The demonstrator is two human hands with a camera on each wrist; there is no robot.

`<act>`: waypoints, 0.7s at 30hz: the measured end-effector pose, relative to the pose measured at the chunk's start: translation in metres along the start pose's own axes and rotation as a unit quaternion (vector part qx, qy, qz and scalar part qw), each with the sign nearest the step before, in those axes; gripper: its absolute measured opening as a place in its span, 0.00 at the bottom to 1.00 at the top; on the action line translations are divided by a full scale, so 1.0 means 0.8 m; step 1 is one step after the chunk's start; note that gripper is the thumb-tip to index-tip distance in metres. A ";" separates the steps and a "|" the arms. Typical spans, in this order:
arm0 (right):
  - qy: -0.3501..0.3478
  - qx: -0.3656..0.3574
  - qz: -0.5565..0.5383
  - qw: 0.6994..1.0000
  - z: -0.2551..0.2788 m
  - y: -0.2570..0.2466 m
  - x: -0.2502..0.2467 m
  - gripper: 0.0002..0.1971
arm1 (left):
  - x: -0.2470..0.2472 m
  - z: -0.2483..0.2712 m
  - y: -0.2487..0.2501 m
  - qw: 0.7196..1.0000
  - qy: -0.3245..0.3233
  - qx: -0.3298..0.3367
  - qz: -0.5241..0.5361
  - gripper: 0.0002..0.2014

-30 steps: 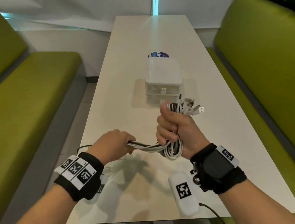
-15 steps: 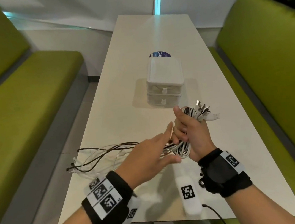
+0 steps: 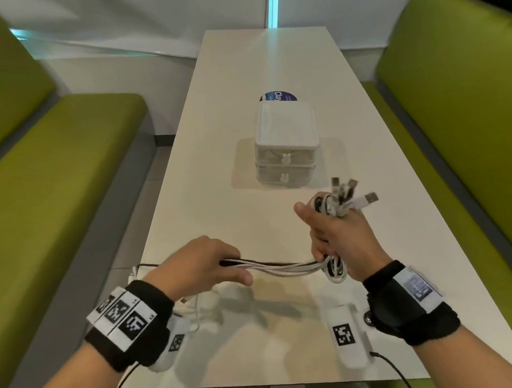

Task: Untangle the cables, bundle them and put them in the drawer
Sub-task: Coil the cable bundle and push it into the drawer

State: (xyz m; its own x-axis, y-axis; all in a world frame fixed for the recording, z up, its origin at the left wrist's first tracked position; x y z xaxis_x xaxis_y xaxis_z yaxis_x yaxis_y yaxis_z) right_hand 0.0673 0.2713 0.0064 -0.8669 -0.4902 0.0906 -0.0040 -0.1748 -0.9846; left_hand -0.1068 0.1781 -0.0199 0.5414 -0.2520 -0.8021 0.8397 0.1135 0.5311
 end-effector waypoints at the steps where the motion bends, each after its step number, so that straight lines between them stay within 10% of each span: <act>1: -0.003 -0.015 0.078 0.997 -0.001 -0.005 0.003 0.21 | -0.003 0.001 0.001 1.000 0.000 0.009 0.014 0.25; 8: -0.027 -0.083 0.302 0.949 -0.003 -0.030 0.030 0.22 | -0.002 -0.003 0.054 0.992 -0.015 0.128 -0.002 0.18; 21: -0.094 -0.091 0.238 0.962 0.011 -0.015 0.054 0.27 | -0.019 -0.012 0.086 0.984 0.118 0.137 -0.010 0.19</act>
State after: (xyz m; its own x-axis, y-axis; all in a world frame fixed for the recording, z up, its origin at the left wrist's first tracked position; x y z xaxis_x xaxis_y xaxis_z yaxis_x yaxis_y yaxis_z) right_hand 0.0342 0.2447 0.0235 -0.6872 -0.6258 -0.3689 0.2691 0.2524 -0.9294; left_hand -0.0569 0.1989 0.0263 0.5475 -0.0182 -0.8366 0.8244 -0.1603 0.5429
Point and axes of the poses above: each hand's wrist, its own z-axis away from the middle knuckle, its own x-axis out of the palm, y = z × x, the point moved 8 cm from there along -z, towards the middle knuckle, and after that the axes turned 1 degree about z, right-handed, at the moved point
